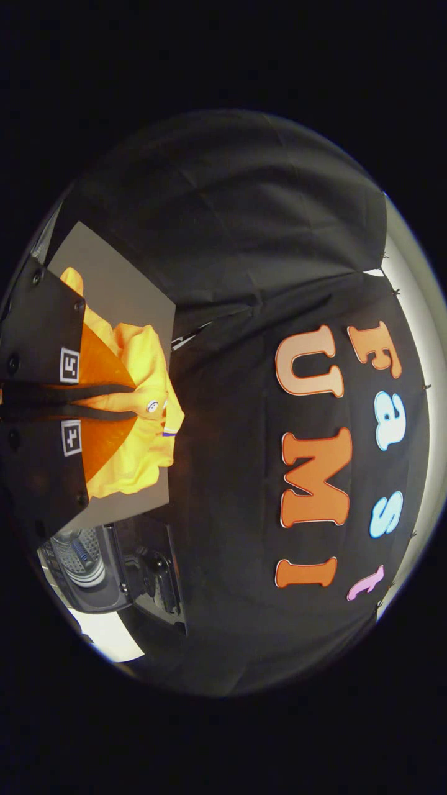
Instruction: Put the clothes into the washing machine and then close the washing machine lid.
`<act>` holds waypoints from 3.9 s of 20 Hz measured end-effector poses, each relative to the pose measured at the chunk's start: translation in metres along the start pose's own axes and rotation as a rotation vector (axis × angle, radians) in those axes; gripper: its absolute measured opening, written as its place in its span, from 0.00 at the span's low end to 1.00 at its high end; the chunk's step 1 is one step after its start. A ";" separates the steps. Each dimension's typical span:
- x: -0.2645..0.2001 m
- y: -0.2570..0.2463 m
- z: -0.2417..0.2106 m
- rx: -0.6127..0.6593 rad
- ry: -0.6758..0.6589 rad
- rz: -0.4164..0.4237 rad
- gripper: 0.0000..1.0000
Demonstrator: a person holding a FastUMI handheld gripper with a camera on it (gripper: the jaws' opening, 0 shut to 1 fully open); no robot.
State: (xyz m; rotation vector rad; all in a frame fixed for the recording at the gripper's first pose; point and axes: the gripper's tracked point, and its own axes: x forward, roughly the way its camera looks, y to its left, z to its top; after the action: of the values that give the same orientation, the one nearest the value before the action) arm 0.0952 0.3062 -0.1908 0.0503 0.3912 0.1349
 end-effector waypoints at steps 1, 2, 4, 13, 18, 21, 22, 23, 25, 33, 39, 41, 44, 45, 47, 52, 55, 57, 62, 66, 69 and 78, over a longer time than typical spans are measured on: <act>-0.004 -0.011 0.005 0.006 -0.008 -0.011 0.08; -0.008 -0.023 0.010 0.013 -0.019 -0.022 0.08; -0.018 -0.047 0.018 0.032 -0.039 -0.047 0.08; -0.063 -0.174 0.075 0.094 -0.136 -0.117 0.08; -0.064 -0.265 0.081 0.110 -0.142 -0.166 0.08; -0.061 -0.308 0.073 0.116 -0.133 -0.189 0.08; -0.059 -0.320 0.067 0.121 -0.129 -0.195 0.08; -0.057 -0.331 0.061 0.124 -0.123 -0.201 0.08; -0.048 -0.348 0.047 0.120 -0.110 -0.205 0.08; 0.004 -0.387 -0.044 0.119 0.008 -0.170 0.08; 0.057 -0.400 -0.123 0.117 0.092 -0.139 0.08; 0.071 -0.404 -0.140 0.111 0.102 -0.135 0.08; 0.090 -0.411 -0.162 0.113 0.138 -0.131 0.08; 0.095 -0.414 -0.171 0.117 0.151 -0.133 0.08; 0.102 -0.418 -0.189 0.115 0.170 -0.141 0.08; 0.113 -0.422 -0.217 0.083 0.198 -0.159 0.10; 0.114 -0.420 -0.235 0.075 0.226 -0.160 0.11; 0.116 -0.421 -0.248 0.076 0.255 -0.167 0.11; 0.116 -0.426 -0.269 0.084 0.326 -0.198 0.30; 0.107 -0.430 -0.261 0.094 0.323 -0.210 0.57; 0.098 -0.436 -0.233 0.060 0.282 -0.231 0.90; 0.064 -0.433 -0.130 0.021 0.144 -0.228 1.00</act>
State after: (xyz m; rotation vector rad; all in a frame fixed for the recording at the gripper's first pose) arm 0.1564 -0.1108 -0.3675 0.0164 0.5389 -0.0916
